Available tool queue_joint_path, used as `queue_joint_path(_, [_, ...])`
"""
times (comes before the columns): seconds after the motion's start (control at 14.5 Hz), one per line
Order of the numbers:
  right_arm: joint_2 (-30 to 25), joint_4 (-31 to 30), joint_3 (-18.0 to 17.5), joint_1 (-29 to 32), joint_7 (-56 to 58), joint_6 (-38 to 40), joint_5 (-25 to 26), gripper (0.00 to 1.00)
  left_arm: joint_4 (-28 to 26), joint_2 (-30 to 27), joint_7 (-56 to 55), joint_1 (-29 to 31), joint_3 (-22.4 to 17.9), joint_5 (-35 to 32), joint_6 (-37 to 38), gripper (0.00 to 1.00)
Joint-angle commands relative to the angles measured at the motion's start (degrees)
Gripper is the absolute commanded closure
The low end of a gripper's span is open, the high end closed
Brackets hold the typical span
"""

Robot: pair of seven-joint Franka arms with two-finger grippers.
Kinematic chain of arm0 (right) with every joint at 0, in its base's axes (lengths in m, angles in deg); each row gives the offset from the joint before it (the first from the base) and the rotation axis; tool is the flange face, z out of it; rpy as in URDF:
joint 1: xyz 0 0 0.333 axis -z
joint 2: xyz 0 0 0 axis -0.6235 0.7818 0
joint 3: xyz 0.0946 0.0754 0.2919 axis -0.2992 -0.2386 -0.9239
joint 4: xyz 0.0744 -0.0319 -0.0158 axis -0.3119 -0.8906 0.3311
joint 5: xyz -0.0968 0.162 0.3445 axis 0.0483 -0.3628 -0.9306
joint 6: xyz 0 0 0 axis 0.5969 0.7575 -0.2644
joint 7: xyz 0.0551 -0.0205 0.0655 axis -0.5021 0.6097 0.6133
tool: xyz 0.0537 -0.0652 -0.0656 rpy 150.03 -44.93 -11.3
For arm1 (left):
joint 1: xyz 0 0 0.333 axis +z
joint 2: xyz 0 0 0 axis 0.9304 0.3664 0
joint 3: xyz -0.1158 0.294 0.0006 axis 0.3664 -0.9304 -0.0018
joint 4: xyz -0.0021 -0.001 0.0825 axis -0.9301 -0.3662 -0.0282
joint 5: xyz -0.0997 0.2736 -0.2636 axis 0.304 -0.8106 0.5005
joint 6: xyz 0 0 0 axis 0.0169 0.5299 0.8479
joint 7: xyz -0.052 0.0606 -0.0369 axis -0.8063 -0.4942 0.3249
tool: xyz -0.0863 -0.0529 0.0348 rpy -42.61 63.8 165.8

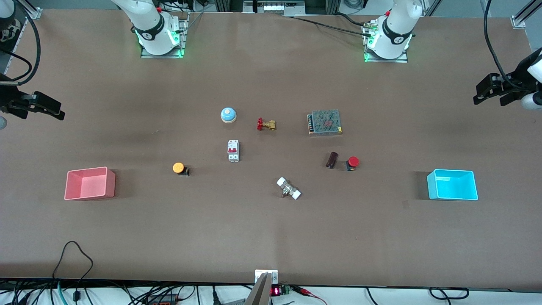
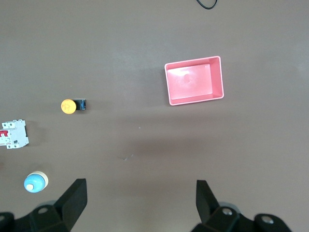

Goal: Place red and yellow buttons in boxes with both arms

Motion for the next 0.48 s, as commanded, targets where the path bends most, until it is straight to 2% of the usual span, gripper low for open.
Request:
queue_joint_path(0.0, [-0.73, -0.08, 0.09, 0.03, -0.35, 0.67, 0.01, 0.0, -0.04, -0.09, -0.26, 0.17, 0.07, -0.04, 0.16, 0.42])
queue_joint_path(0.21, [-0.73, 0.09, 0.01, 0.03, 0.08, 0.93, 0.1, 0.0, -0.04, -0.01, -0.26, 0.52, 0.07, -0.04, 0.07, 0.76])
queue_joint_path(0.34, [-0.12, 0.0, 0.1, 0.21, 0.26, 0.32, 0.01, 0.0, -0.04, -0.01, -0.17, 0.52, 0.07, -0.04, 0.07, 0.89])
queue_joint_path(0.41, [0.84, 0.09, 0.09, -0.05, -0.09, 0.05, 0.36, 0.0, -0.04, -0.01, -0.17, 0.52, 0.07, -0.04, 0.07, 0.9])
